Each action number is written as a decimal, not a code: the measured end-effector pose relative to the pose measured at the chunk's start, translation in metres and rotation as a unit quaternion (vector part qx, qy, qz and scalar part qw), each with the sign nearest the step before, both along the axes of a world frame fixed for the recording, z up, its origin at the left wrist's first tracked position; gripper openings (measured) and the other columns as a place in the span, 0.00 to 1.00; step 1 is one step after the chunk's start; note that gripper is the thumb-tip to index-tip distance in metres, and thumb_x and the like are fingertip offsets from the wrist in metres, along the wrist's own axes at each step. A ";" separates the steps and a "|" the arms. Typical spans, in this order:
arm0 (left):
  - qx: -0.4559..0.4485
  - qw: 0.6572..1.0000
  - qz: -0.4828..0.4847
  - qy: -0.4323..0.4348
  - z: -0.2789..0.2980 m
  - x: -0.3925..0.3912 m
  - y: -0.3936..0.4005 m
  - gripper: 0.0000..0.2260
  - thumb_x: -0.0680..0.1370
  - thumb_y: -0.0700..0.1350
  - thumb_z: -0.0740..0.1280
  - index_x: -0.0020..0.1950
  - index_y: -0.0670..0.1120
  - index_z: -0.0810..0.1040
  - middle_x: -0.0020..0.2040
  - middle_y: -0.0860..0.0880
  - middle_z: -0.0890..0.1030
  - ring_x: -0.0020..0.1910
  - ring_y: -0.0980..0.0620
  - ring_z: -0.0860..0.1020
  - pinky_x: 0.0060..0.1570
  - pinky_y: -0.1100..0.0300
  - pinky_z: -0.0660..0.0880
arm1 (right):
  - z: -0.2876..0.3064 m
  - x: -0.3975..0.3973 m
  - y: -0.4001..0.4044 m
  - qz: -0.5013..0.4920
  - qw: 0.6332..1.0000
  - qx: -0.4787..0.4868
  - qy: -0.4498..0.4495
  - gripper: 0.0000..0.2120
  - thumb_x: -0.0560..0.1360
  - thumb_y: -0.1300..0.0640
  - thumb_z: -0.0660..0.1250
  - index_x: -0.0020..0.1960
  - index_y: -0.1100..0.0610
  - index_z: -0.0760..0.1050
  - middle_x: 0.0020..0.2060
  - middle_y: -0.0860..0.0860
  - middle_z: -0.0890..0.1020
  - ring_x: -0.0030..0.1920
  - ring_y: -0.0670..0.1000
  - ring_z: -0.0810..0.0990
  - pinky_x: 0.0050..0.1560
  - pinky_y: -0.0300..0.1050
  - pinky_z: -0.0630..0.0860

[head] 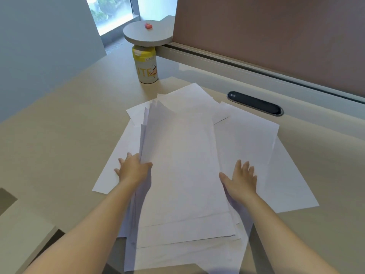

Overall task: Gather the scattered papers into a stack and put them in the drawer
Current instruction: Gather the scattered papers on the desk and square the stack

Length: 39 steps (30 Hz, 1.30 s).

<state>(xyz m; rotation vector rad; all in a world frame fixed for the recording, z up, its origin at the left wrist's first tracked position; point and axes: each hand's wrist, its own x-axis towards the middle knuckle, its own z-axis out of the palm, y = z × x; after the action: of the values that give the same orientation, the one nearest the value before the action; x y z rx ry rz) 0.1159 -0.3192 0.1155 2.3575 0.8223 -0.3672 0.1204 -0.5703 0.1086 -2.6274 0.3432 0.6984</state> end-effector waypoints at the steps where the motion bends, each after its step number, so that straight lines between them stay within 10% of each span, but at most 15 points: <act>1: -0.012 1.000 -0.004 -0.010 0.000 0.000 0.001 0.18 0.76 0.46 0.62 0.63 0.40 0.72 0.71 0.38 0.67 0.74 0.37 0.56 0.71 0.41 0.57 | -0.002 0.001 0.000 0.013 1.000 0.012 -0.004 0.36 0.78 0.44 0.50 0.75 0.60 0.35 0.76 0.59 0.37 0.76 0.57 0.35 0.74 0.52 0.37; 9: -0.177 0.982 -0.005 -0.058 0.008 0.000 -0.012 0.12 0.73 0.41 0.67 0.56 0.41 0.77 0.55 0.39 0.80 0.57 0.38 0.77 0.54 0.49 0.73 | -0.002 0.011 0.003 -0.051 0.958 0.280 0.006 0.34 0.78 0.48 0.55 0.75 0.51 0.38 0.77 0.48 0.44 0.76 0.54 0.39 0.76 0.54 0.41; 15: -0.194 0.977 0.047 -0.074 0.020 -0.004 -0.016 0.15 0.64 0.46 0.70 0.48 0.42 0.77 0.54 0.37 0.80 0.55 0.37 0.76 0.58 0.46 0.74 | 0.016 0.011 -0.010 -0.200 0.964 0.159 -0.077 0.30 0.74 0.56 0.62 0.72 0.63 0.58 0.70 0.60 0.66 0.69 0.62 0.64 0.66 0.53 0.64; 19: -0.271 0.961 0.024 -0.057 0.021 -0.016 -0.029 0.12 0.73 0.37 0.68 0.56 0.39 0.76 0.50 0.43 0.77 0.48 0.45 0.75 0.45 0.58 0.73 | 0.022 0.006 -0.004 -0.286 0.926 0.239 -0.065 0.18 0.71 0.63 0.66 0.59 0.69 0.71 0.50 0.57 0.75 0.59 0.62 0.74 0.53 0.48 0.71; 21: -0.286 0.957 -0.015 -0.046 0.022 -0.024 -0.037 0.09 0.74 0.37 0.67 0.54 0.41 0.76 0.49 0.44 0.78 0.47 0.46 0.75 0.39 0.60 0.73 | 0.022 0.000 -0.008 -0.297 0.908 0.293 -0.047 0.19 0.70 0.64 0.68 0.59 0.68 0.69 0.55 0.58 0.76 0.54 0.60 0.76 0.52 0.48 0.73; 28: -0.283 0.950 -0.038 -0.126 0.025 -0.038 -0.049 0.19 0.62 0.42 0.69 0.49 0.33 0.79 0.48 0.39 0.79 0.45 0.42 0.79 0.43 0.53 0.76 | 0.025 -0.022 -0.026 -0.272 0.881 0.385 0.039 0.16 0.70 0.72 0.65 0.58 0.67 0.72 0.41 0.58 0.79 0.35 0.55 0.77 0.34 0.44 0.73; 33: -0.230 0.954 0.132 -0.139 0.018 -0.030 -0.049 0.32 0.72 0.36 0.69 0.72 0.45 0.59 0.64 0.41 0.71 0.61 0.41 0.74 0.60 0.52 0.72 | 0.027 -0.024 -0.043 -0.275 0.855 0.440 -0.027 0.16 0.70 0.73 0.64 0.56 0.63 0.72 0.41 0.56 0.79 0.38 0.54 0.78 0.37 0.46 0.75; 36: -0.252 0.949 0.178 -0.063 0.014 -0.029 -0.050 0.16 0.72 0.38 0.67 0.58 0.40 0.68 0.53 0.40 0.77 0.44 0.43 0.75 0.38 0.59 0.73 | 0.024 -0.023 -0.054 -0.309 0.841 0.443 -0.006 0.15 0.71 0.70 0.65 0.57 0.68 0.71 0.43 0.59 0.79 0.38 0.56 0.78 0.39 0.48 0.76; 39: -0.278 0.936 0.199 -0.079 0.006 -0.025 -0.049 0.06 0.72 0.41 0.67 0.42 0.41 0.70 0.43 0.41 0.76 0.37 0.44 0.74 0.37 0.57 0.70 | 0.018 -0.023 -0.061 -0.367 0.805 0.465 0.013 0.14 0.74 0.63 0.64 0.58 0.68 0.73 0.45 0.58 0.80 0.44 0.57 0.78 0.55 0.52 0.76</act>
<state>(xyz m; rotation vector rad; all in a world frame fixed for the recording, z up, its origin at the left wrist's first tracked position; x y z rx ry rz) 0.0908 -0.3683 0.1216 1.6278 0.9464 -0.1989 0.0969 -0.6314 0.1270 -1.3774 0.7396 0.4414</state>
